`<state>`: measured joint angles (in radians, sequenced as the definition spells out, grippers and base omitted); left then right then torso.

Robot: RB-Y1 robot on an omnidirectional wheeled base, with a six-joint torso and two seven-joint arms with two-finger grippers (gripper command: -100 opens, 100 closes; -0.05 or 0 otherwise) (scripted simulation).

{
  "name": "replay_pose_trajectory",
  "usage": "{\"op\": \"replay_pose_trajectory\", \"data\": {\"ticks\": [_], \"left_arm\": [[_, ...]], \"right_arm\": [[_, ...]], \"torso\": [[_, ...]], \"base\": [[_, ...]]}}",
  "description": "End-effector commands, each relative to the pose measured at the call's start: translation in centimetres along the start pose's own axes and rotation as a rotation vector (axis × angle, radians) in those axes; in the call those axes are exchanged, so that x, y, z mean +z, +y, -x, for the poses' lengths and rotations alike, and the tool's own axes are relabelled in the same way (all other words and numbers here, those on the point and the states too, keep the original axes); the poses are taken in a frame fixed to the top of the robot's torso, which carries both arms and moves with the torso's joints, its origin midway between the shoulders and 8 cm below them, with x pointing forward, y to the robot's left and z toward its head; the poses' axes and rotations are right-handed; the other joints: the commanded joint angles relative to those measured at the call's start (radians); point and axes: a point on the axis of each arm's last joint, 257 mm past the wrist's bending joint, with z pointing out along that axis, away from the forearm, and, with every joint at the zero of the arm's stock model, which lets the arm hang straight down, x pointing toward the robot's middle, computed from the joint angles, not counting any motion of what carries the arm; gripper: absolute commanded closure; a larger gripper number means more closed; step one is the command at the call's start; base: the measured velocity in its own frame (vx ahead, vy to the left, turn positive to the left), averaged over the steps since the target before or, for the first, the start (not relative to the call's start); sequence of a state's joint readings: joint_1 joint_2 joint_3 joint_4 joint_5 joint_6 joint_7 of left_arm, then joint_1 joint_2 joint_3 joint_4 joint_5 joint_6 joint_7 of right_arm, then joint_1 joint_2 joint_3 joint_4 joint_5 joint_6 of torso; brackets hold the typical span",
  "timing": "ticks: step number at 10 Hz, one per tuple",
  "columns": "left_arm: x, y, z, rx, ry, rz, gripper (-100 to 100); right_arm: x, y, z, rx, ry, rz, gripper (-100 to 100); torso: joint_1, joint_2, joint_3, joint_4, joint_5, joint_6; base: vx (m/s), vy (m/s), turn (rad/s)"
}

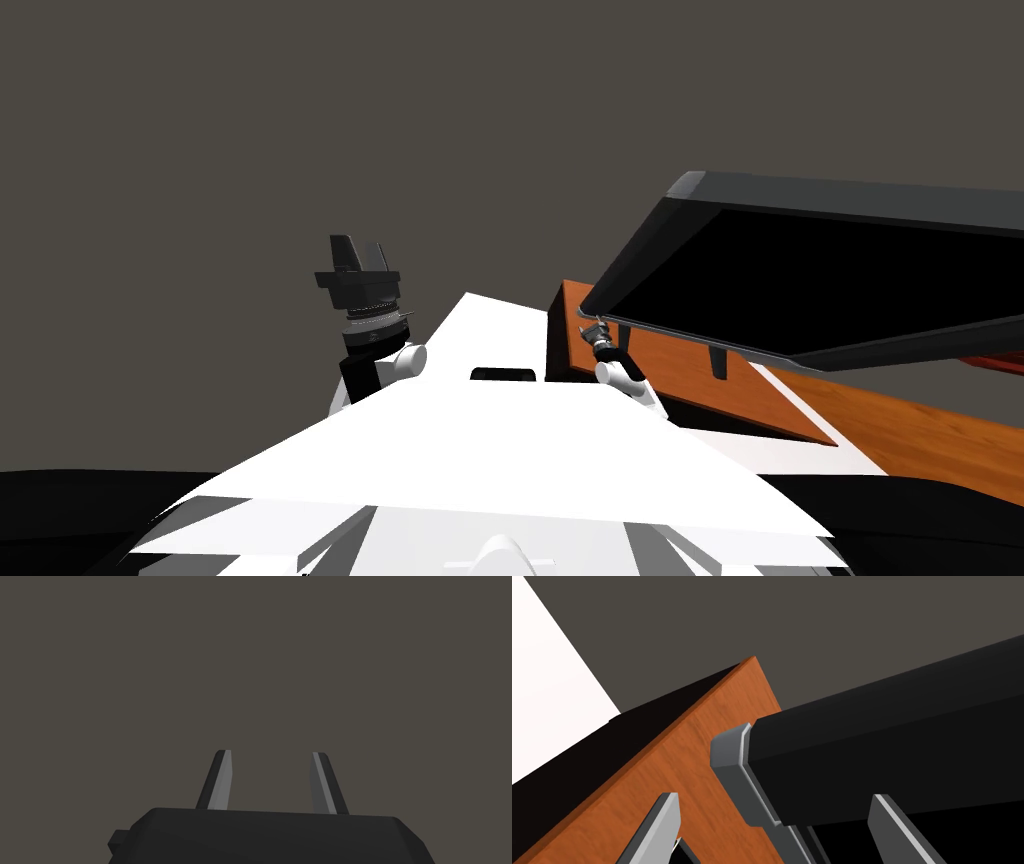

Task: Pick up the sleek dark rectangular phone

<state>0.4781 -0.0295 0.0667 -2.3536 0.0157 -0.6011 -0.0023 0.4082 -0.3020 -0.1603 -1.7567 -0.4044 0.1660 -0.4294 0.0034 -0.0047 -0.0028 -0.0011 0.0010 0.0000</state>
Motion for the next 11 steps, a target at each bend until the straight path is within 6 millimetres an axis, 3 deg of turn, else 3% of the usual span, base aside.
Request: {"op": "replay_pose_trajectory", "data": {"ticks": [1,4,6,7,11], "left_arm": [[0.0,0.0,0.0,0.0,0.0,0.0,0],[0.0,0.0,0.0,0.0,0.0,0.0,0],[0.0,0.0,0.0,0.0,0.0,0.0,0],[0.0,0.0,0.0,0.0,0.0,0.0,0],[0.0,0.0,0.0,0.0,0.0,0.0,0]], "right_arm": [[0.2,-1.0,1.3,0.028,-0.029,-0.037,-100],[0.4,-3.8,4.7,0.132,-0.109,-0.136,-100],[0.3,-4.3,5.3,0.133,-0.12,-0.145,-100],[0.2,-5.6,7.0,0.186,-0.162,-0.192,-100],[-0.3,-8.2,10.3,0.292,-0.252,-0.278,-100]], "torso": [[0.0,0.0,0.0,0.0,0.0,0.0],[-0.002,0.001,0.0,0.0,0.0,0.0],[-0.002,0.001,0.0,0.0,0.0,0.0],[-0.003,0.003,0.001,0.0,0.0,0.0],[-0.004,0.001,0.0,0.0,-0.001,0.0]], "base": [[0.065,0.048,0.009],[0.072,0.033,0.017],[0.045,0.022,0.002],[0.042,0.008,0.017],[0.071,0.007,0.011]]}}
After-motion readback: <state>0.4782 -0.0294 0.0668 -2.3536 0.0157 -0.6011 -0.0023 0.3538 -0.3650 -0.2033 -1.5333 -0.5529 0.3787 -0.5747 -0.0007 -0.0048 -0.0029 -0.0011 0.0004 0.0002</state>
